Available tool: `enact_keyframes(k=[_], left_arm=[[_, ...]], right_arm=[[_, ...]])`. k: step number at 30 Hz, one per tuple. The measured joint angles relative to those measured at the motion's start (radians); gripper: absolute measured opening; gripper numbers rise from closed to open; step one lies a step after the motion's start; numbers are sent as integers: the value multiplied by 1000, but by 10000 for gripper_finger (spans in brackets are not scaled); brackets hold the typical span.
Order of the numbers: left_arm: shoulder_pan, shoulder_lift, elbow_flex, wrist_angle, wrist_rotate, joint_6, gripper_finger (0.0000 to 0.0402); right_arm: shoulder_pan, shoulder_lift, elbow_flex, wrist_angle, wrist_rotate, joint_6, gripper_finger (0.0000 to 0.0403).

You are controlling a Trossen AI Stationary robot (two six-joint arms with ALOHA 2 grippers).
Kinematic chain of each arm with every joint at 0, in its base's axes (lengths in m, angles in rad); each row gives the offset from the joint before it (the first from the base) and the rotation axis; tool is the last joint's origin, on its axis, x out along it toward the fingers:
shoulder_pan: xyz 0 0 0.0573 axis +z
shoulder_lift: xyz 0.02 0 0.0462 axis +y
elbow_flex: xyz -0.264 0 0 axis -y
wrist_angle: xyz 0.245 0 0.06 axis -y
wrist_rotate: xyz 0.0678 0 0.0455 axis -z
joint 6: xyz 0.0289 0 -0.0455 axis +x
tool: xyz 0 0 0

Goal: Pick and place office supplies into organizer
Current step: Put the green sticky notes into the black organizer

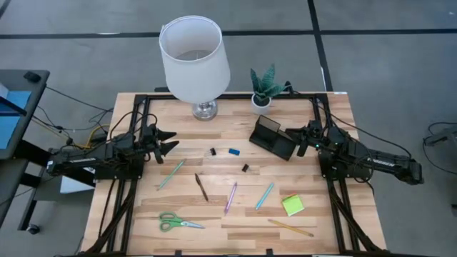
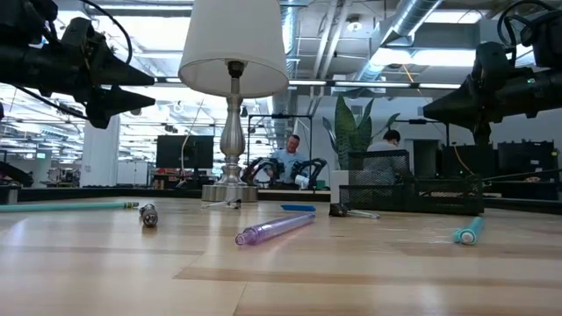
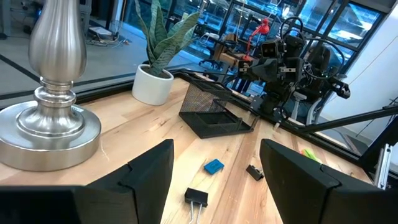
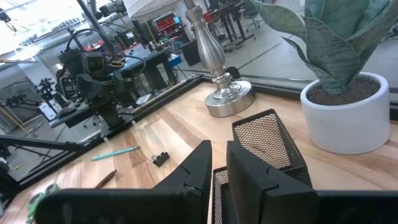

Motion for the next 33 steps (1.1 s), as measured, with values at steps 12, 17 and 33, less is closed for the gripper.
enact_keyframes(k=[12,17,33], left_arm=[[-1,0,-1,199,58,-146,231],[-1,0,-1,222,14,-396,231],[0,0,1,222,-229,-433,231]], right_arm=[[-2,0,0,7,18,-47,44],[-4,0,0,74,7,191,44],[-12,0,0,188,71,549,43]])
